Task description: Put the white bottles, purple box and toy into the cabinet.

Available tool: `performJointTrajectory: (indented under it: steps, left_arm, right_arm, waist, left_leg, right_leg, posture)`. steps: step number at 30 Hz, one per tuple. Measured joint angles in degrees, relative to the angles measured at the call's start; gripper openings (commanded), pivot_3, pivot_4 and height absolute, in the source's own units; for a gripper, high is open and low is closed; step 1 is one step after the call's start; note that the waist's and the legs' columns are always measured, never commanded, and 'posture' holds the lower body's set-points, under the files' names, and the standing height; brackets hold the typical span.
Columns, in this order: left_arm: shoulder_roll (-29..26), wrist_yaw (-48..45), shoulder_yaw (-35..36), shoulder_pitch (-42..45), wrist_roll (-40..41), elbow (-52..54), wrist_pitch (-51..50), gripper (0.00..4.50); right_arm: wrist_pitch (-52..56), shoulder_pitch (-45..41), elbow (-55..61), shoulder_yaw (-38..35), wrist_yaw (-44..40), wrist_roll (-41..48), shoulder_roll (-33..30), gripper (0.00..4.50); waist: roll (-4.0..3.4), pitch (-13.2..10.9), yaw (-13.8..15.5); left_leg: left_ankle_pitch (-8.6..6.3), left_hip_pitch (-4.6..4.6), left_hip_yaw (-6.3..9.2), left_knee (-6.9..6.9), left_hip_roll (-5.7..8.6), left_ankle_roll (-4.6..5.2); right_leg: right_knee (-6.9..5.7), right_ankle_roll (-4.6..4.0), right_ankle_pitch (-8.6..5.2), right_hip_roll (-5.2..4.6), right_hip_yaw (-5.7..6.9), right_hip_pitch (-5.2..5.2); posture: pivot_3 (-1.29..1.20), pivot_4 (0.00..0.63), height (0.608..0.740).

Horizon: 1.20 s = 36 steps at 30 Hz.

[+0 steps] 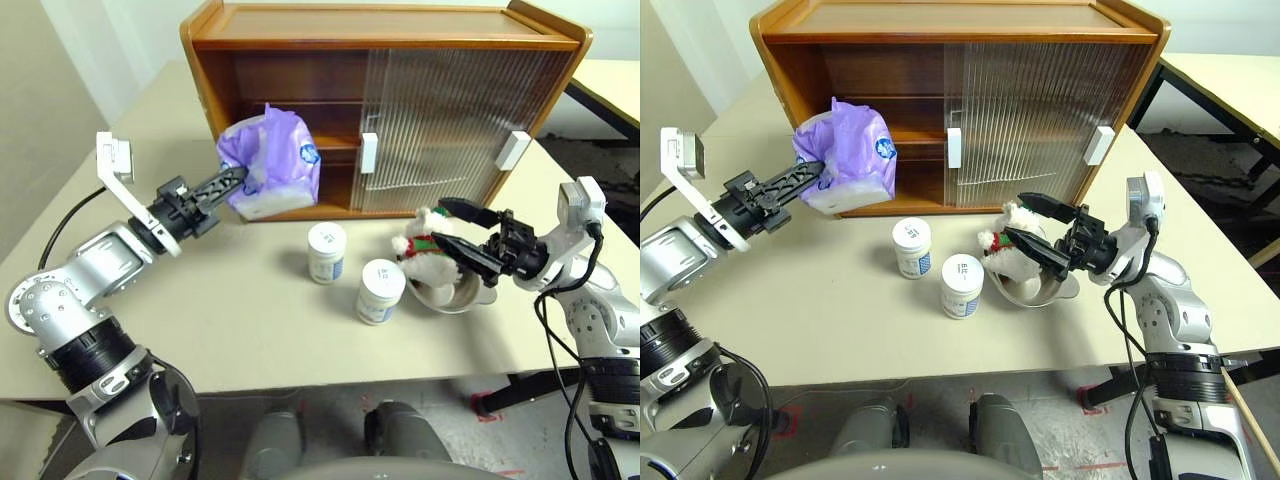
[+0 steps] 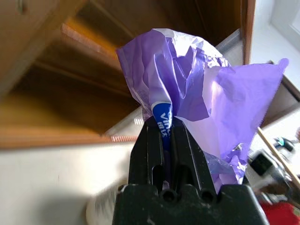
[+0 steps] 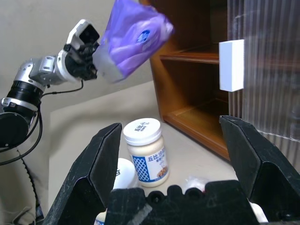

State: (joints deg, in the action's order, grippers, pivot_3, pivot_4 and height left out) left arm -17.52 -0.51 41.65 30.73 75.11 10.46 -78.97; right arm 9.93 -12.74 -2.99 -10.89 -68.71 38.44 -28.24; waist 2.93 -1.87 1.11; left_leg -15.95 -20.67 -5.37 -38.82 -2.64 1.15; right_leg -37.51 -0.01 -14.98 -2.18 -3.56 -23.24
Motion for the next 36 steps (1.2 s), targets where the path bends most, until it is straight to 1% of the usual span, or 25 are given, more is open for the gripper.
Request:
performJointTrajectory:
  steps: [5, 8, 12, 16, 20, 22, 25, 28, 31, 34, 36]
  left_arm:
    - [5.76, 9.06, -5.73, 5.46, -1.17, 0.16, 8.38, 0.03]
    - [7.97, 12.97, -8.57, 6.81, -2.2, 0.32, 12.74, 0.03]
    - [12.49, 17.76, -11.44, 7.64, -4.42, 0.6, 19.53, 0.03]
    - [13.44, 18.6, -13.46, 10.36, -8.62, -0.79, 26.89, 0.03]
    - [15.56, 18.56, -15.08, 12.78, -12.52, -4.98, 33.11, 0.03]
    - [16.25, 18.43, -15.68, 13.6, -14.22, -7.35, 35.46, 0.03]
    - [16.46, 18.45, -15.88, 14.38, -15.63, -9.65, 37.71, 0.95]
    - [16.44, 18.51, -15.86, 15.11, -15.92, -11.17, 38.43, 2.09]
    - [16.37, 18.54, -15.87, 15.47, -15.56, -11.2, 38.19, 3.39]
    - [16.4, 19.03, -15.91, 15.38, -14.36, -10.72, 36.76, 4.47]
    - [16.19, 19.23, -16.34, 13.79, -13.17, -8.19, 34.98, 4.47]
  right_arm:
    - [0.03, -0.07, 0.01, -0.56, 0.0, 0.11, -0.15, 4.5]
    - [0.03, 0.07, 0.07, -0.61, 0.03, 0.11, -0.14, 4.5]
    - [0.09, 1.46, 0.91, -0.71, 0.42, 0.15, -0.06, 4.5]
    - [0.09, 2.28, 1.26, -0.72, 0.92, 0.17, 0.12, 4.5]
    - [0.09, 2.33, 1.62, -0.6, 1.11, 0.14, 0.67, 4.5]
    - [0.07, 2.47, 1.98, -0.57, 1.25, 0.14, 1.03, 4.5]
    - [0.05, 2.84, 2.63, -0.46, 1.67, 0.06, 1.5, 4.5]
    - [0.0, 3.13, 2.74, -0.46, 1.96, -0.1, 1.53, 4.5]
    - [-0.08, 3.22, 2.75, -0.47, 1.98, -0.17, 1.53, 4.5]
    - [-0.17, 3.2, 2.75, -0.47, 1.96, -0.31, 1.53, 4.5]
    - [-0.47, 3.19, 2.74, -0.46, 1.86, -0.47, 1.51, 4.5]
  waist:
    - [0.13, -0.08, 0.73]
    - [0.13, -0.08, 1.11]
    - [0.15, -0.09, 1.55]
    - [0.15, -0.09, 1.54]
    - [0.15, -0.09, 1.62]
    - [0.15, -0.09, 1.55]
    - [0.15, -0.09, 1.45]
    - [0.15, -0.09, 1.52]
    - [0.15, -0.09, 1.52]
    - [0.15, -0.09, 1.49]
    - [0.13, -0.08, 1.26]
  left_leg:
    - [-0.01, -0.06, 0.03, -0.01, 0.06, -0.02]
    - [-0.02, -0.09, 0.01, -0.01, 0.06, -0.03]
    - [-0.03, -0.19, 0.05, -0.01, 0.06, -0.05]
    - [-0.02, -0.32, 0.06, -0.05, 0.29, -0.05]
    - [0.02, -0.42, 0.11, -0.09, 0.34, 0.02]
    - [0.16, -0.49, 0.13, -0.1, 0.34, 0.26]
    - [0.17, -0.57, 0.14, -0.09, 0.33, 0.29]
    - [0.17, -0.62, 0.17, -0.09, 0.33, 0.29]
    - [0.16, -0.62, 0.18, -0.09, 0.33, 0.29]
    - [0.16, -0.61, 0.19, -0.09, 0.32, 0.29]
    - [0.16, -0.59, 0.17, -0.08, 0.3, 0.28]
  right_leg:
    - [0.08, 0.07, 0.06, 0.03, -0.04, 0.01]
    - [0.13, 0.08, 0.07, 0.08, -0.1, 0.0]
    - [0.18, 0.07, 0.07, 0.13, -0.08, -0.03]
    - [0.25, 0.08, 0.07, 0.2, -0.09, -0.07]
    - [0.38, 0.14, 0.11, 0.2, -0.06, -0.07]
    - [0.51, 0.19, 0.17, 0.21, -0.05, -0.07]
    - [0.62, 0.22, 0.2, 0.21, -0.04, -0.09]
    - [0.69, 0.23, 0.21, 0.21, 0.0, -0.09]
    - [0.69, 0.23, 0.21, 0.2, 0.01, -0.09]
    - [0.66, 0.22, 0.22, 0.2, 0.02, -0.09]
    - [0.65, 0.23, 0.22, 0.21, -0.01, -0.09]
  posture:
    - [0.13, 0.0, 0.74]
    - [0.12, 0.0, 0.74]
    - [0.13, 0.0, 0.74]
    - [0.12, 0.0, 0.74]
    - [0.11, 0.0, 0.74]
    - [0.11, 0.0, 0.74]
    - [0.1, 0.0, 0.74]
    - [0.09, 0.0, 0.74]
    - [0.09, 0.0, 0.74]
    - [0.09, 0.0, 0.74]
    - [0.1, 0.0, 0.74]
